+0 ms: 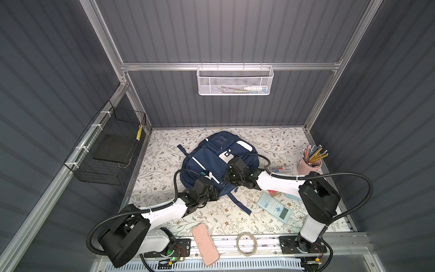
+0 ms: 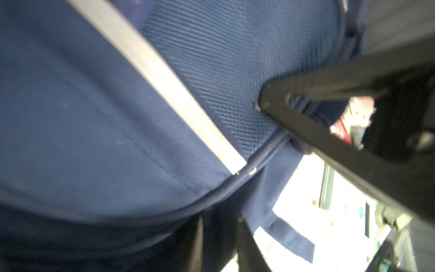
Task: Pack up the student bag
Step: 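Continue drawing the zipper pull with the left gripper while right holds the bag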
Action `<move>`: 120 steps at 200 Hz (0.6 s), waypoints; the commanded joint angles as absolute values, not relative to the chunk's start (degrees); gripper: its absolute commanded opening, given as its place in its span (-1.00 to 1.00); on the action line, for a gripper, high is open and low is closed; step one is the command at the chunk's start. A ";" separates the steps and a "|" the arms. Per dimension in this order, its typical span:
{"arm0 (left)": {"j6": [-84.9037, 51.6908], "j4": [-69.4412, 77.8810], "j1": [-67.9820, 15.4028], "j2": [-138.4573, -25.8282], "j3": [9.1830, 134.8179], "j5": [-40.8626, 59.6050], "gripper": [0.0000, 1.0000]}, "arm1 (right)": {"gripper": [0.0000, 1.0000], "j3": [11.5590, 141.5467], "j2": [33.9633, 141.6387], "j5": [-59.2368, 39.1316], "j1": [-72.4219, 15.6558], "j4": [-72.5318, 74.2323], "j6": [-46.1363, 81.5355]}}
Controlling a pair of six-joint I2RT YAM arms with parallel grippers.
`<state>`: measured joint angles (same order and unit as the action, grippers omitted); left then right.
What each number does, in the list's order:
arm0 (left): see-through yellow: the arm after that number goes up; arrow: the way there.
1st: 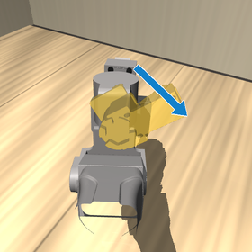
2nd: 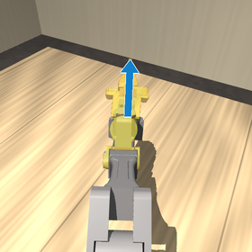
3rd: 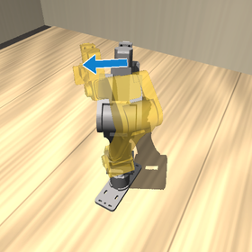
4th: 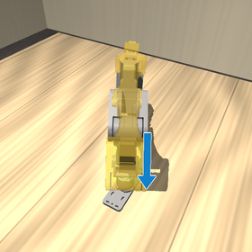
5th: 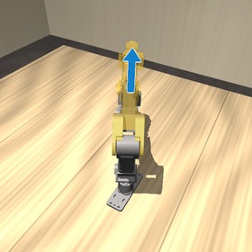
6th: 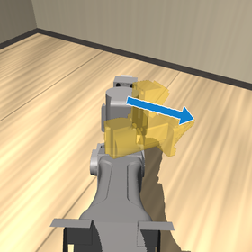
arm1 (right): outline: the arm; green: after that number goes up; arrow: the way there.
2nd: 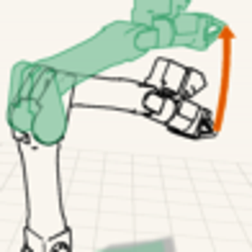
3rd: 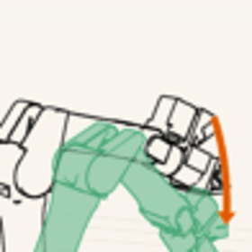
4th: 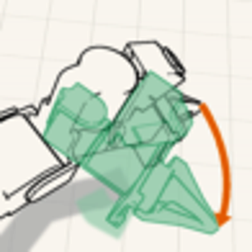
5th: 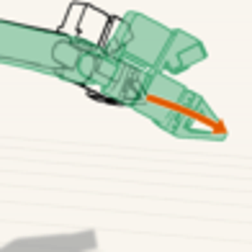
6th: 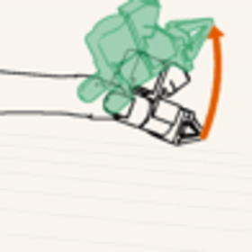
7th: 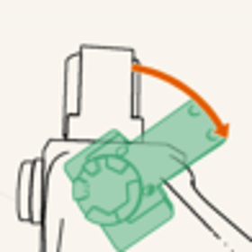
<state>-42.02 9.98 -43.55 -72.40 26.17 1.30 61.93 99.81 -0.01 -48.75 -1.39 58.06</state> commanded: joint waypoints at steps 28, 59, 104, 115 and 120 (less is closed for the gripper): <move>-32.64 5.92 -43.77 -66.73 29.20 2.99 -0.27 | -1.00 64.46 95.80 0.29 -48.69 1.78 57.48; -31.60 3.78 -43.68 -65.57 30.72 2.63 -0.18 | -1.00 64.67 94.60 -0.32 -48.78 2.85 58.09; -29.34 2.89 -43.55 -68.16 32.25 3.16 -0.59 | -1.00 65.98 93.17 -1.13 -48.87 3.14 57.57; -29.45 2.99 -43.59 -68.24 32.14 3.76 -0.57 | -1.00 65.96 92.90 -1.32 -48.99 3.30 57.59; -29.45 2.77 -43.55 -68.23 32.09 3.71 -0.53 | -1.00 66.05 92.90 -1.32 -49.09 3.36 57.53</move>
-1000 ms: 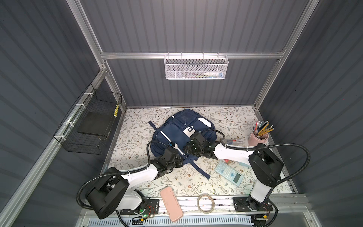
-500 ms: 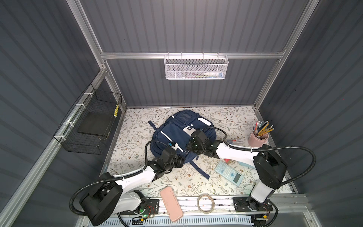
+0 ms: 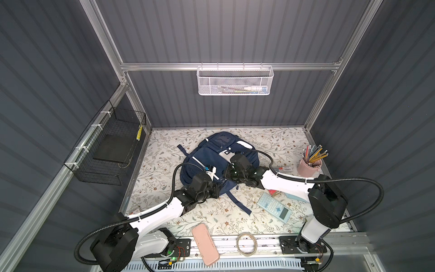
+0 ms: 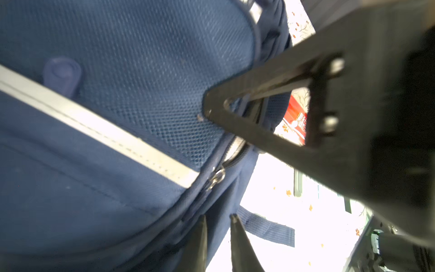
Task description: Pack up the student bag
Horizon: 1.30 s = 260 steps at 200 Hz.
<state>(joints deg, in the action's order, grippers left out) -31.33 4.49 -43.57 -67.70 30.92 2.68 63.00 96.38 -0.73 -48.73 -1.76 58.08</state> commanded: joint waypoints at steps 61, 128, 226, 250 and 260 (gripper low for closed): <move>-30.44 1.53 -43.53 -68.55 30.89 -0.43 -0.18 | -1.00 66.85 92.29 -2.19 -49.66 3.87 57.57; -33.02 9.63 -43.59 -71.32 27.69 -1.64 -0.05 | -1.00 66.96 91.28 -2.80 -50.18 4.23 57.52; -34.58 22.83 -42.62 -73.74 28.59 10.40 -0.16 | -1.00 64.48 91.33 -2.81 -50.62 5.01 57.92; -35.07 23.02 -42.62 -72.70 28.86 10.87 -0.22 | -1.00 64.00 91.23 -2.39 -50.65 4.62 57.66; -34.52 21.26 -42.51 -72.57 29.14 9.65 -0.24 | -1.00 63.75 91.23 -2.19 -50.63 4.58 57.66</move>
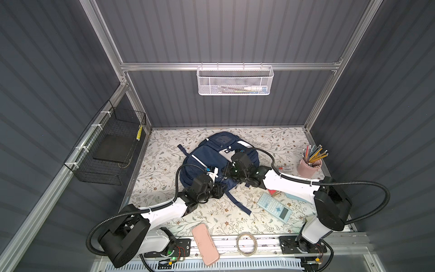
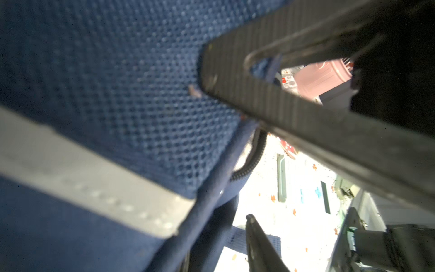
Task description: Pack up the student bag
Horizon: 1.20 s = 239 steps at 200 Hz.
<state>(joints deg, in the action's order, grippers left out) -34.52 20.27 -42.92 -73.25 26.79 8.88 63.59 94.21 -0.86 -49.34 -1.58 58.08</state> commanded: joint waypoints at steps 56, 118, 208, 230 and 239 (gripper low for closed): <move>-36.68 21.53 -40.25 -70.97 26.50 8.26 -0.48 | -1.00 63.90 91.27 -2.55 -50.71 4.75 57.48; -36.03 20.77 -38.85 -70.61 26.92 11.43 -0.79 | -1.00 63.35 91.75 -2.98 -50.71 5.17 57.64; -38.90 9.60 -37.62 -68.51 27.60 7.77 -1.00 | -1.00 62.48 91.16 -2.42 -50.46 4.58 56.76; -38.90 4.76 -37.62 -66.65 27.77 6.32 -1.00 | -1.00 62.58 91.05 -2.11 -50.19 4.04 56.23; -38.53 3.41 -37.62 -65.41 27.50 5.05 -1.00 | -1.00 62.47 91.05 -2.14 -50.11 4.28 56.34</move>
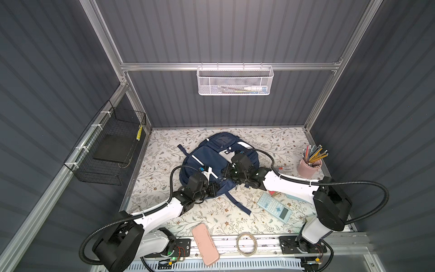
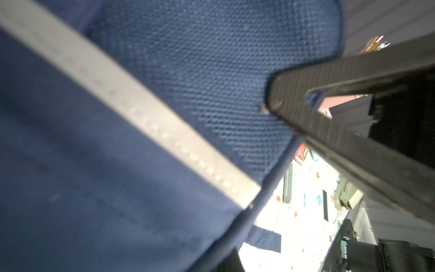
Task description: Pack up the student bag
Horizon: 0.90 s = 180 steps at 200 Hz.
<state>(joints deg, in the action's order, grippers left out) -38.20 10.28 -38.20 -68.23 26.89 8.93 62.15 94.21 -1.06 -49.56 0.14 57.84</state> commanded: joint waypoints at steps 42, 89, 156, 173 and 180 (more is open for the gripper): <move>-34.25 3.65 -37.62 -64.86 26.93 1.06 -0.22 | -1.00 63.29 92.02 -4.27 -50.44 5.53 56.73; -33.13 10.01 -37.62 -68.38 28.13 2.64 -0.08 | -1.00 63.76 92.11 -4.57 -51.06 5.30 56.78; -35.37 20.12 -37.62 -74.88 29.24 7.21 -0.11 | -1.00 63.99 92.89 -5.16 -52.12 5.61 57.02; -35.12 20.27 -37.59 -74.62 29.71 5.73 -0.15 | -1.00 63.55 93.08 -5.27 -52.21 6.10 57.37; -34.91 20.92 -37.62 -74.75 30.08 5.88 -0.20 | -1.00 63.33 93.24 -5.44 -52.27 6.36 57.56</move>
